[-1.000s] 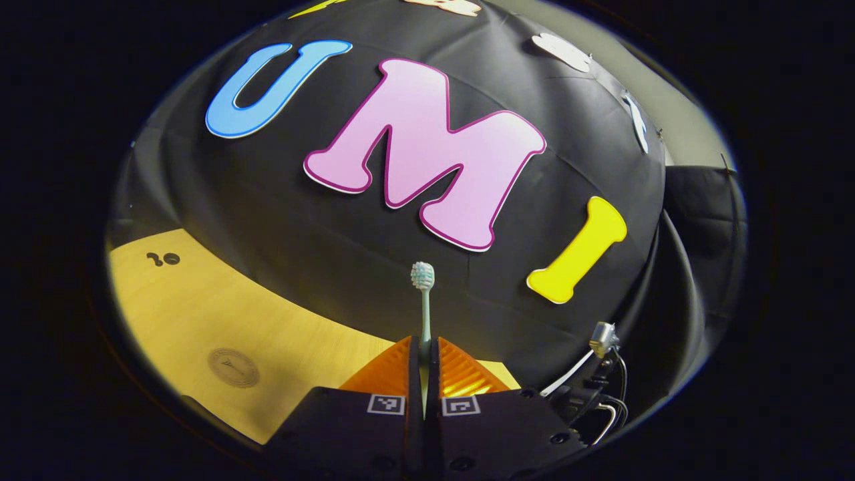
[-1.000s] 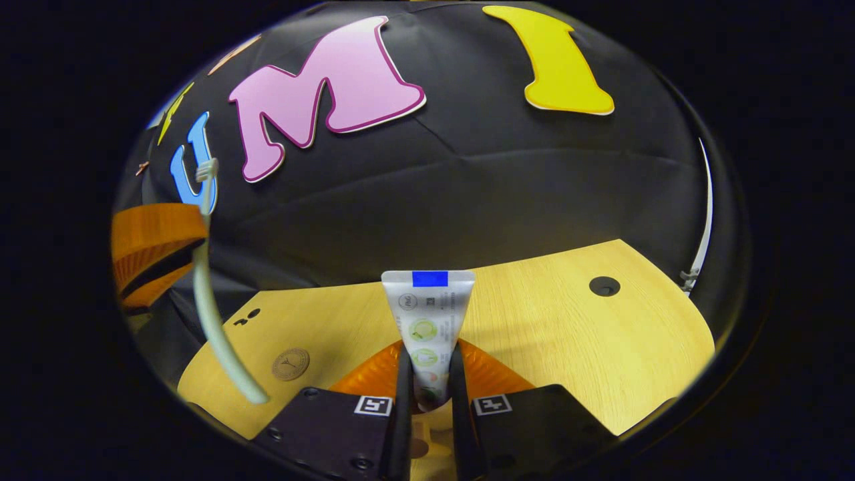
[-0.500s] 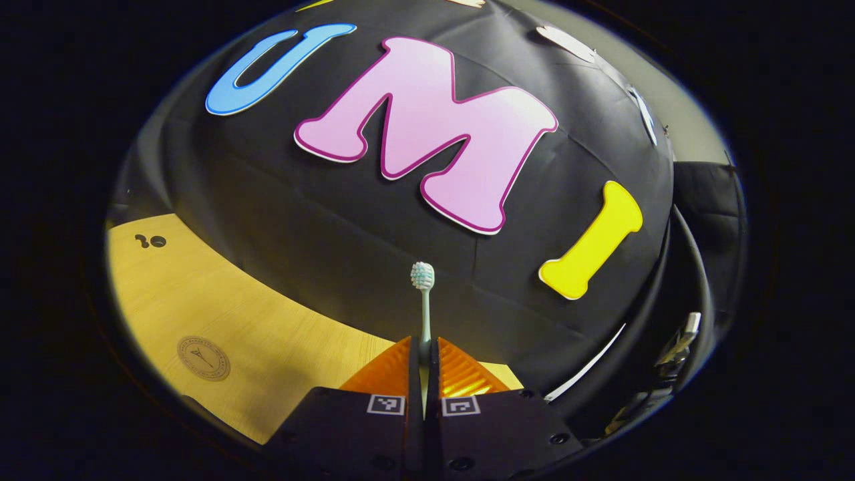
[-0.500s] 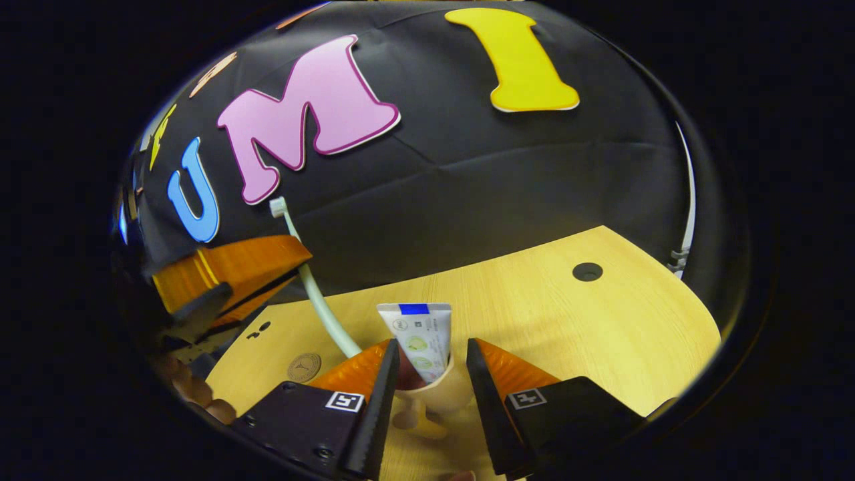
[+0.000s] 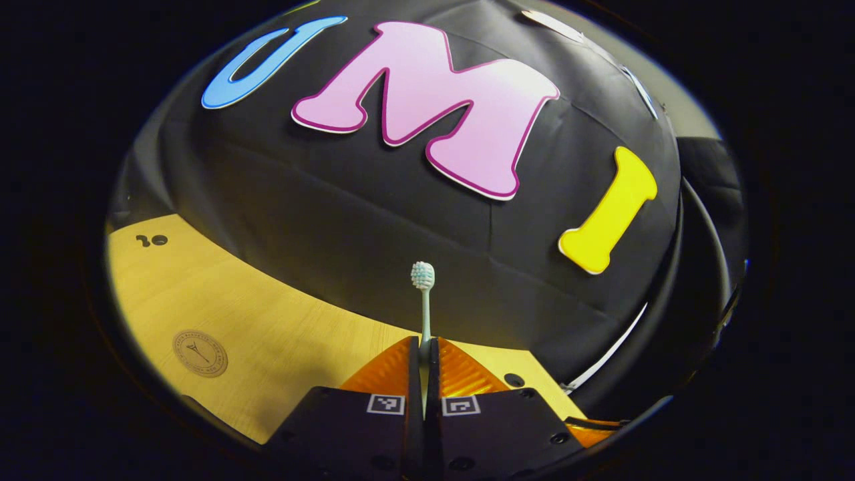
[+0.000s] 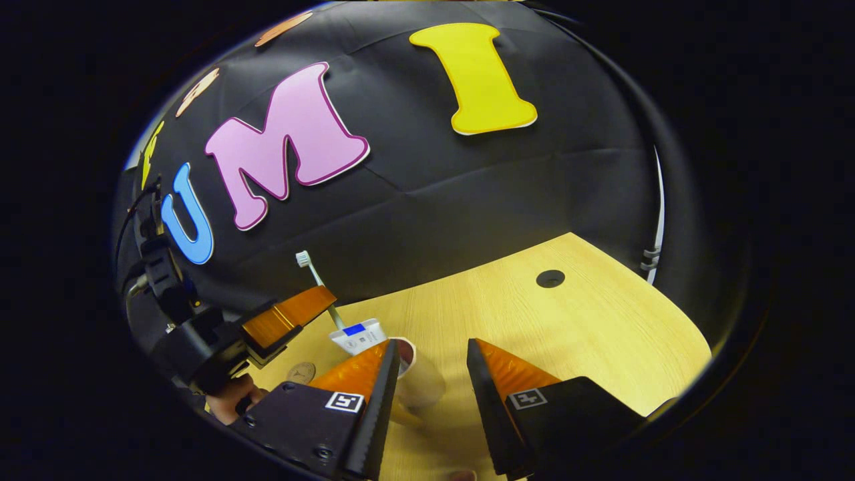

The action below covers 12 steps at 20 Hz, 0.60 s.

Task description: Put the toothbrush and toothpaste on the desktop into the cup, then pick up the cup and place it on the coaster on the desktop.

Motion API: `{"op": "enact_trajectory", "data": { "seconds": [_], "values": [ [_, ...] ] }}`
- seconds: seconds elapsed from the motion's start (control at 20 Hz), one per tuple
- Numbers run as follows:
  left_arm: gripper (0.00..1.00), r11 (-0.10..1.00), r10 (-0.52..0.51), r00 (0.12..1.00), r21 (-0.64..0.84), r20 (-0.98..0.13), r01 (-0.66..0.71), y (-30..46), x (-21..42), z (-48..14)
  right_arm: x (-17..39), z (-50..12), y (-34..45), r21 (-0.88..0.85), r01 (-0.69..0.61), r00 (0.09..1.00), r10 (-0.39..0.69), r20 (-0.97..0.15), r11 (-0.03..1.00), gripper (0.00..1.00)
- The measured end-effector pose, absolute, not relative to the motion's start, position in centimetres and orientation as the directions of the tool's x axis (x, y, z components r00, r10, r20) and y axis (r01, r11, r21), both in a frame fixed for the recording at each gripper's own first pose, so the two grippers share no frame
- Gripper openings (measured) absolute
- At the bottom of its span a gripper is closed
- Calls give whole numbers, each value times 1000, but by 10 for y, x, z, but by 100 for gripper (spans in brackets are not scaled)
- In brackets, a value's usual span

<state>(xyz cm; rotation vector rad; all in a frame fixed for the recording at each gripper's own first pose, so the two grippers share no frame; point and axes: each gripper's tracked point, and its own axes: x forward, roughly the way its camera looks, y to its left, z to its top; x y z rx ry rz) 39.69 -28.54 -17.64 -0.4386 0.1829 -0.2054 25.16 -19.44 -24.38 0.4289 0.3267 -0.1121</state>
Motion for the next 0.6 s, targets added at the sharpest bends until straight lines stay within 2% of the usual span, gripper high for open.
{"op": "enact_trajectory", "data": {
  "seconds": [0.45, 0.6],
  "values": [
    [7, 924, -237, 962, -338, -138, 179, -296, 379, -206, 243, -249, -198, 378, 183, 937, -46, -345, 908, 64],
    [12, 925, -278, 946, -311, -164, 218, -305, 370, -219, 240, -248, -198, 379, 189, 936, -50, -347, 906, 64]
  ]
}}
